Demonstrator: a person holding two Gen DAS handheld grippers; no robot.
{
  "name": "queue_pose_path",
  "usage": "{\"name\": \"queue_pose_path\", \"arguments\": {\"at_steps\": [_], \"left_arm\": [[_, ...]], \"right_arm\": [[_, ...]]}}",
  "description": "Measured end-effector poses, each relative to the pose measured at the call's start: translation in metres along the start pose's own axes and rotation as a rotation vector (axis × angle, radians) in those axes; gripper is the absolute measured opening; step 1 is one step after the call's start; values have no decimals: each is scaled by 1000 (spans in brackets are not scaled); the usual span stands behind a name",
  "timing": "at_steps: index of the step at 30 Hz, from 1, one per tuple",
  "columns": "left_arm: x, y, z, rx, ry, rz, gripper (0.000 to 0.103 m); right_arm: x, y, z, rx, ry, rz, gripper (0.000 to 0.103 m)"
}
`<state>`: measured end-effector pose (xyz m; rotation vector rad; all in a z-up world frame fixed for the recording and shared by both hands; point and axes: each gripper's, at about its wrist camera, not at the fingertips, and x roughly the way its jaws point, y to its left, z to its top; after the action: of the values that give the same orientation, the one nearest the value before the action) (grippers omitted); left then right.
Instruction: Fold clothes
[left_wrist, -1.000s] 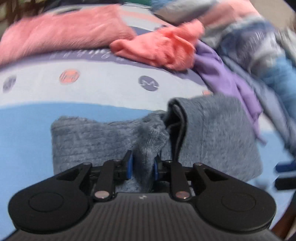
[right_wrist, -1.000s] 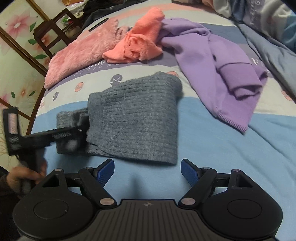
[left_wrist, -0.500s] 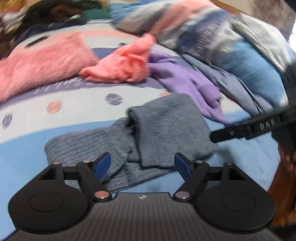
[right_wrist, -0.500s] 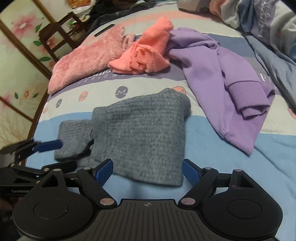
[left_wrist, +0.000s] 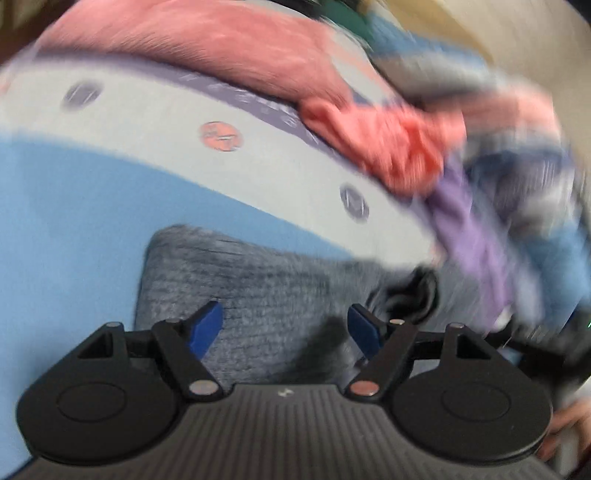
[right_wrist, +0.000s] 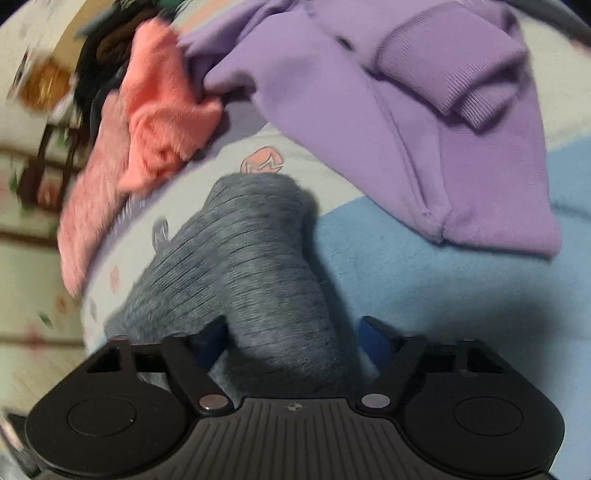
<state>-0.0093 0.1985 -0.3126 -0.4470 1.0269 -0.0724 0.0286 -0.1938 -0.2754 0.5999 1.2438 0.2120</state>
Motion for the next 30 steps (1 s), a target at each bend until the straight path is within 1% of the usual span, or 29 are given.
{"name": "queue_pose_path", "arguments": {"at_steps": [1, 3, 5, 6, 8, 9, 10, 11, 12, 13, 14, 15, 16, 20, 21, 24, 26, 27, 28, 29, 30], "left_arm": [[1, -8, -1, 57, 10, 30, 81], [3, -23, -2, 166, 30, 90, 82], [2, -34, 0, 196, 43, 128, 83], [-4, -41, 1, 206, 38, 132, 83], [-20, -54, 0, 234, -6, 72, 83], [-29, -61, -1, 257, -31, 30, 83], [-35, -68, -2, 289, -48, 5, 87], [-36, -75, -3, 324, -50, 10, 91], [-36, -81, -5, 359, -51, 15, 91], [-33, -85, -7, 389, -39, 21, 91], [-30, -89, -9, 418, -27, 26, 91], [-26, -91, -10, 438, -8, 24, 91], [-23, -94, -11, 457, 8, 21, 91], [-32, -98, -23, 500, 20, 13, 91], [-36, -97, -25, 506, 21, 14, 91], [-47, -91, -34, 496, 28, 29, 91], [-53, -88, -39, 488, 30, 45, 91], [-55, -86, -41, 477, 30, 55, 91], [-56, -84, -43, 465, 29, 64, 91], [-58, -83, -44, 448, 26, 66, 91], [-59, -81, -45, 430, 22, 66, 91]], "right_arm": [[-3, 8, -1, -57, 0, -24, 50], [-9, 24, -2, -164, -3, -73, 44], [-17, 38, -1, -264, -21, -126, 36], [-22, 45, 0, -315, -31, -152, 35], [-30, 52, 3, -382, -33, -165, 35], [-37, 55, 4, -411, -51, -160, 35], [-44, 59, 4, -439, -75, -150, 36], [-51, 63, 5, -467, -99, -141, 38], [-60, 68, 4, -503, -134, -128, 40], [-65, 74, 2, -545, -167, -113, 50], [-68, 83, -1, -604, -188, -92, 60], [-66, 94, -5, -699, -194, -63, 62], [-61, 105, -10, -814, -182, -39, 62], [-23, 147, -33, -1446, -79, -16, 61], [-14, 153, -35, -1564, -38, -2, 61], [14, 169, -34, -1840, 118, 29, 62], [31, 175, -32, -1970, 233, 26, 62], [36, 177, -31, -1995, 297, 32, 60], [39, 179, -29, -2005, 363, 42, 49], [42, 181, -27, -2014, 429, 52, 27], [39, 181, -26, -2021, 468, 71, 25]]}}
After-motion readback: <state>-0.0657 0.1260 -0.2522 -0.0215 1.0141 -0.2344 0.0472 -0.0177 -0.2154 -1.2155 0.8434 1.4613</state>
